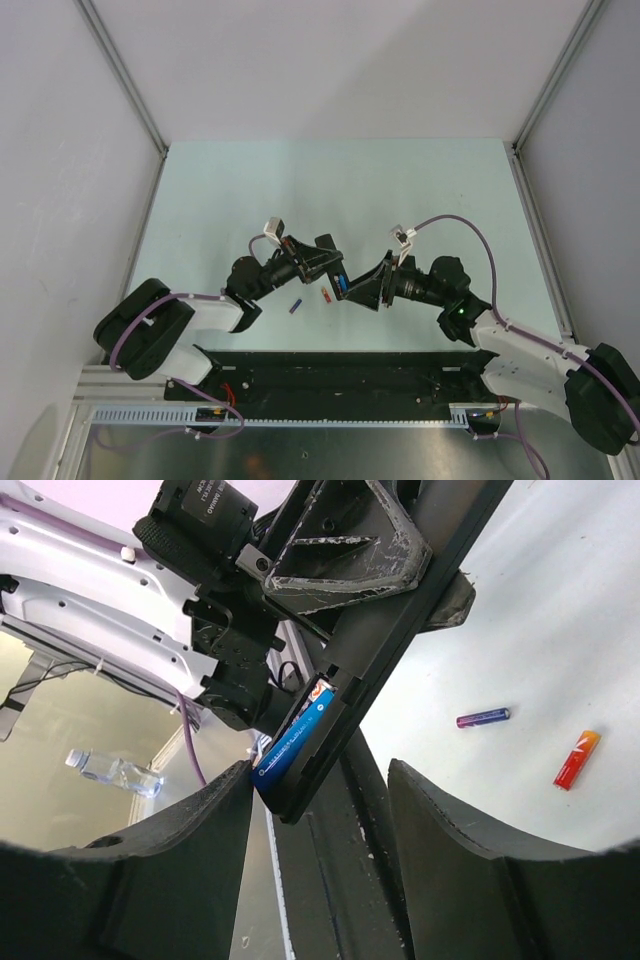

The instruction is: Load the batteries into the remote control

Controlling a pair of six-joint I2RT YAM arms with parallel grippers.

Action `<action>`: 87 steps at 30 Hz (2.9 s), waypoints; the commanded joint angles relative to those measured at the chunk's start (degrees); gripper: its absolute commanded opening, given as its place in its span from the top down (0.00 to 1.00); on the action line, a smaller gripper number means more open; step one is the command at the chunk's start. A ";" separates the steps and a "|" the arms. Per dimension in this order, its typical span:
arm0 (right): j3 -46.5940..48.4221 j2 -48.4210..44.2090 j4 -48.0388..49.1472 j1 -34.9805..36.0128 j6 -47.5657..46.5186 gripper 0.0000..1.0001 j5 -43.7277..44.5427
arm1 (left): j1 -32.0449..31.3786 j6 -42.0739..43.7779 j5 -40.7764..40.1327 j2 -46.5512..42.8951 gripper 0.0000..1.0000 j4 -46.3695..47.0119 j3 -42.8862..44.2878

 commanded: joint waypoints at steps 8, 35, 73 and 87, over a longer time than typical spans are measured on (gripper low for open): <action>1.61 3.18 2.19 -2.46 1.98 0.44 2.36 | -2.98 -0.05 3.51 -3.03 1.00 22.46 0.97; 3.37 7.40 3.52 -4.48 8.66 0.62 -2.64 | -4.48 1.53 3.86 -3.20 1.00 22.55 0.97; 15.48 -1.99 -21.84 -5.62 8.68 0.00 -5.82 | -2.54 6.10 4.47 2.86 1.00 22.46 -0.26; 27.98 10.81 -68.92 -9.31 -9.44 0.12 48.23 | -1.05 13.14 -0.36 -0.65 1.00 21.05 -8.79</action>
